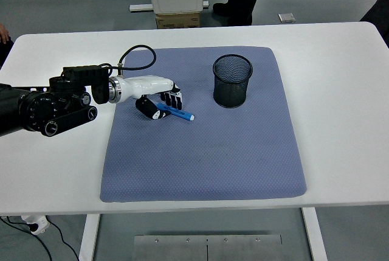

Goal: Left hand places marker in pen holder

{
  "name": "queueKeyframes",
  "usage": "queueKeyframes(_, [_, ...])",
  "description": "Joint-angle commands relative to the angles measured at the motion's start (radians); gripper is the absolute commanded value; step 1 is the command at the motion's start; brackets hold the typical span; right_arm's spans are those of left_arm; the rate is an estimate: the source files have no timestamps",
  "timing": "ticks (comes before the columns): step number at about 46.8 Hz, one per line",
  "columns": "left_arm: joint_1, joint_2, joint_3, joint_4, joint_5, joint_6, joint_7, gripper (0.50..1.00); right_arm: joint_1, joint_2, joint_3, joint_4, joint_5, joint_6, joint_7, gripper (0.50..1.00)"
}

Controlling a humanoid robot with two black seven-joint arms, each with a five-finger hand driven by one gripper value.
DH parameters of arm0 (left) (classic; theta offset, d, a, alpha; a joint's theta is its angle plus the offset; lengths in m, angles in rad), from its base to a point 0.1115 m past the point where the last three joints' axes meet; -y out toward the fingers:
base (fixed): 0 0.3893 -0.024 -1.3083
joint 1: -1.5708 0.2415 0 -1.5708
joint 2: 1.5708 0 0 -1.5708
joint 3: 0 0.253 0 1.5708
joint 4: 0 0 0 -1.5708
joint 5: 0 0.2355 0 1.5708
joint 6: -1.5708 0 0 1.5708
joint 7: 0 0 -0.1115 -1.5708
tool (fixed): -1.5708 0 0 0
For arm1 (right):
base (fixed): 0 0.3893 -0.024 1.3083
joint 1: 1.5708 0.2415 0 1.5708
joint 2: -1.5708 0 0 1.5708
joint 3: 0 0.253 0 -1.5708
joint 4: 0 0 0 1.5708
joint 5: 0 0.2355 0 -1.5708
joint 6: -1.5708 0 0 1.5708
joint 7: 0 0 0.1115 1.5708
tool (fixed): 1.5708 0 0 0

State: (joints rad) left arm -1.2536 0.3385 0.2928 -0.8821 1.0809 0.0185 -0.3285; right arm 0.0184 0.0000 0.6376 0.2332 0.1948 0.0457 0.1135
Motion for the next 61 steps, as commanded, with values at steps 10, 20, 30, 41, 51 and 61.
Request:
queueKeyframes(10, [0.000,0.001,0.000,0.000,0.007,0.000,-0.001,0.552,0.000,0.000,0.001,0.000,0.000,0.000,0.000,1.000])
queueKeyframes(20, [0.002,0.001,0.000,0.000,0.045,0.000,-0.001,0.500,0.000,0.000,0.001,0.000,0.000,0.000,0.000,1.000])
queueKeyframes(30, [0.000,0.001,0.000,0.000,0.048,0.000,-0.001,0.500,0.000,0.000,0.001,0.000,0.000,-0.001,0.000,1.000])
queueKeyframes(41, [-0.015,0.008,0.000,0.000,0.047,-0.002,-0.001,0.500,0.000,0.000,0.001,0.000,0.000,-0.001,0.000,1.000])
queueKeyframes(51, [-0.017,0.011,-0.001,0.000,0.037,0.000,-0.001,0.500,0.000,0.000,0.001,0.000,0.000,0.000,0.000,1.000])
queueKeyframes(61, [-0.029,0.014,-0.009,0.000,0.011,0.000,-0.001,0.500,0.000,0.000,-0.001,0.000,0.000,0.000,0.000,1.000])
